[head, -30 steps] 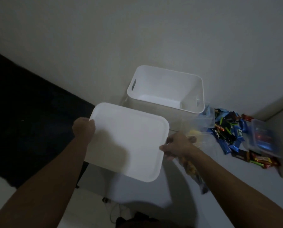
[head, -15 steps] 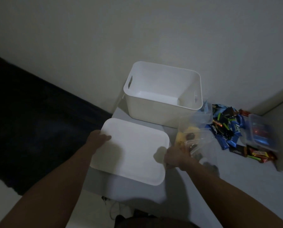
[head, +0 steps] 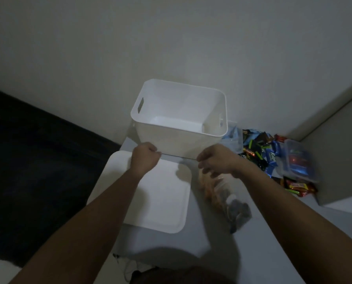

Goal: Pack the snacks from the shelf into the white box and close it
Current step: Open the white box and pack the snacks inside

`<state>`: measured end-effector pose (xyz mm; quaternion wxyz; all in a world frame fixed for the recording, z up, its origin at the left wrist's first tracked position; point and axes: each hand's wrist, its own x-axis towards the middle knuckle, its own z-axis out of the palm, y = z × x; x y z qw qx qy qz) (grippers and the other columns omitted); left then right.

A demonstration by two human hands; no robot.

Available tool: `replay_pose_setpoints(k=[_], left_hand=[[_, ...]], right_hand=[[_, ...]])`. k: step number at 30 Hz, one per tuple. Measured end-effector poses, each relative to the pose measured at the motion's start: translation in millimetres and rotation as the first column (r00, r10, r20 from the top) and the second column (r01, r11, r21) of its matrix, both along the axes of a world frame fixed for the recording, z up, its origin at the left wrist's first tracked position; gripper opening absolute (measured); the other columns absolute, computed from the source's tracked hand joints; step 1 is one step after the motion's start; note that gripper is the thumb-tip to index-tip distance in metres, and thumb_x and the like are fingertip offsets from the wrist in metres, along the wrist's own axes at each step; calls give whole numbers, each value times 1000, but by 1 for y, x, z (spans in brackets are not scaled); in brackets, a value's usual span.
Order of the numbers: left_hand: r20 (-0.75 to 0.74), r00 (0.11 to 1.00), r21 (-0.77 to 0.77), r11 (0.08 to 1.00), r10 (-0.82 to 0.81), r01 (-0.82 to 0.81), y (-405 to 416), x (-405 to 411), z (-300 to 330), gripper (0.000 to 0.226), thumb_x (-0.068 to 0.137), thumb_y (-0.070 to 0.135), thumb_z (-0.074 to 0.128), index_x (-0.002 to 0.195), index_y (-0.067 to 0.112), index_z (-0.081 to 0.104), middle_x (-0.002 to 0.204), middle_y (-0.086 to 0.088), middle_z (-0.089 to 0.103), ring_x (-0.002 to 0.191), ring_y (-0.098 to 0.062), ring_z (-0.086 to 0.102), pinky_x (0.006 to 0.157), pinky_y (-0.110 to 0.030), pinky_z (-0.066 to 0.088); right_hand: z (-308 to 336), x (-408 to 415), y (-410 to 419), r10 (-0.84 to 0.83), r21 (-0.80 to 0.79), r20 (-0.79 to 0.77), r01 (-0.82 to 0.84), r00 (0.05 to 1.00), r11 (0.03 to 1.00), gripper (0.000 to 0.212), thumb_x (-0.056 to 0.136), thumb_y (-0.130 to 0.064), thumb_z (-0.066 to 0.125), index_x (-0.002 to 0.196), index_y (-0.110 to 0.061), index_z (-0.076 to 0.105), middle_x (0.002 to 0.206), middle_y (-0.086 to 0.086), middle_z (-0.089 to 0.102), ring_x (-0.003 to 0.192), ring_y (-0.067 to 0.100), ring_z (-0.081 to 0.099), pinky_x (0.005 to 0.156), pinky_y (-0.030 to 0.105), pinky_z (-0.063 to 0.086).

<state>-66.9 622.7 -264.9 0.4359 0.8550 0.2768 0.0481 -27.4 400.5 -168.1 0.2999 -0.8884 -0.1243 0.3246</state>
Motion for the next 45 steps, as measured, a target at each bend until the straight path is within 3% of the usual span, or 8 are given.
replay_pose_setpoints(k=[3,7,13,17,22,28,34,45], left_hand=[[39,986,-72,984,-163,165,-38,12,15,8,74,16,75,77,10,73,83,-6,73,77,-18,65,74,-23,50],[87,955,-98,952,-282,290,-79,20,20,5,70,13,76,73,15,73,75,-2,71,68,-11,62,70,-21,46],[65,980,-110,975,-188,195,-120,30,22,49,65,20,84,108,14,61,96,1,64,87,-19,62,78,-26,47],[100,975,-74,976,-196,204,-135,33,26,36,71,14,79,105,12,66,85,-1,64,81,-21,63,71,-22,45],[103,966,-11,970,-239,241,-144,37,29,13,75,20,77,83,10,73,78,-4,69,74,-15,61,70,-21,42],[163,954,95,966,-253,240,-149,41,55,9,75,18,75,70,11,74,66,1,66,68,-11,61,67,-18,40],[286,935,97,977,-211,191,-130,55,133,8,77,18,74,72,12,73,66,-2,69,65,-20,69,68,-33,59],[411,911,-12,1000,-22,29,-85,88,227,11,81,12,69,71,7,69,75,-11,69,62,-22,71,54,-34,60]], right_hand=[[7,20,-31,-31,-34,67,34,997,999,27,91,-6,59,118,-6,62,103,12,68,85,19,69,61,24,56],[4,36,-67,-33,-119,229,62,973,991,27,91,-8,60,117,-7,64,109,13,67,92,21,66,79,33,58],[-18,48,-87,89,-205,350,-16,932,979,37,88,-9,63,125,-10,62,127,11,63,115,24,59,101,37,48],[-39,48,-91,189,-240,349,-107,918,965,43,89,-12,63,131,-16,56,130,8,60,115,21,58,98,34,47],[-47,48,-96,263,-253,408,-169,874,953,18,89,-11,63,104,-14,72,106,5,72,95,17,65,89,33,54],[-34,59,-112,180,-82,461,-160,869,984,22,82,5,61,86,-15,67,89,2,68,86,18,65,81,37,56],[28,79,-125,57,103,568,-139,821,985,32,82,11,56,80,-21,61,83,-7,64,79,7,61,66,20,49],[128,111,-92,-272,399,575,27,772,917,11,93,-5,56,87,-10,63,82,12,70,67,23,72,55,36,61]])
